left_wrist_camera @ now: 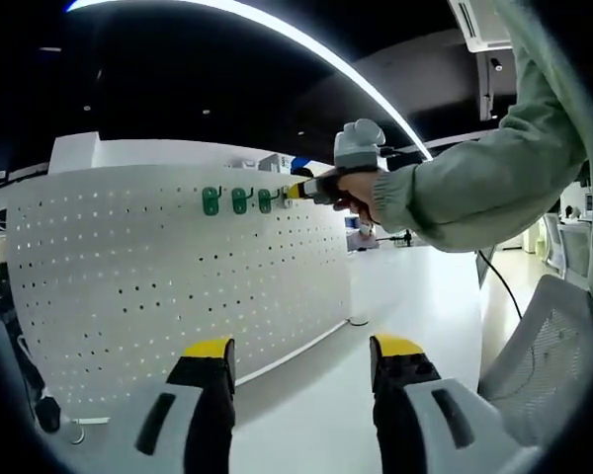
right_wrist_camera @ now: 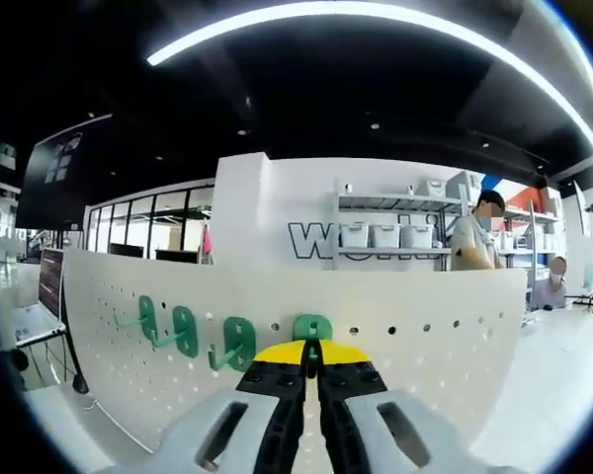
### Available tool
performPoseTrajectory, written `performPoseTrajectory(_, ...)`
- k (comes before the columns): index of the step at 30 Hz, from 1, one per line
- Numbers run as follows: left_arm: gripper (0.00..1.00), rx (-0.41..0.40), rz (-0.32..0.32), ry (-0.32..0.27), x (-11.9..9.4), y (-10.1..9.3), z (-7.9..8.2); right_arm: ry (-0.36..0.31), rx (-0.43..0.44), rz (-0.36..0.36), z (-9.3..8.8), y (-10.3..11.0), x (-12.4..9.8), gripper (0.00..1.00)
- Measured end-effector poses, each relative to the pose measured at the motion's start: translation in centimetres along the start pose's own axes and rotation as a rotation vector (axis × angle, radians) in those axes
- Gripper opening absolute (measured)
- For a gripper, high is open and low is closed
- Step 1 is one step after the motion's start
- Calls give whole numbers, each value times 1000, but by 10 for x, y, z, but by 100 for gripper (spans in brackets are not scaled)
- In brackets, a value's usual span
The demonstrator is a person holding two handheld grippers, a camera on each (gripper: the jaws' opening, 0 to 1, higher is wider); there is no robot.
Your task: Insert the hook assembly into the mounting plate slot until the hook locks in place.
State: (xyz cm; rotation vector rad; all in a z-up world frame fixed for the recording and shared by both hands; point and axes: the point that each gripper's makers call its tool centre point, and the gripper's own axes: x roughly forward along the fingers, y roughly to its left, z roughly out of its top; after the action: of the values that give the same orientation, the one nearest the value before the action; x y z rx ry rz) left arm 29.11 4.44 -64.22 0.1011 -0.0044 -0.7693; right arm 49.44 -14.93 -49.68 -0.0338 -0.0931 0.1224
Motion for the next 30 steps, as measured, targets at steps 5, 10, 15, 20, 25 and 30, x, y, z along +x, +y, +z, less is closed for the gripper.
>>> performPoseTrajectory(5,57,-1,1,-2,0,1,0,11,-21,-2,-3,1,2,0)
performPoseTrajectory(10,57,-2,3,-4,0,1,1,13,-19,-10,-6,0,4,1)
performPoseTrajectory(15,57,-4,3,-5,-1,2,1,13,-29,-12,-7,1,4,1)
performPoseTrajectory(20,57,-4,3,-7,-1,2,1,15,-33,-14,-7,1,4,1)
performPoseTrajectory(25,57,-5,2,-8,-1,1,1,15,-31,-15,-7,0,4,1)
performPoseTrajectory(30,57,-8,3,-8,-1,2,2,23,-37,-17,-8,0,4,1)
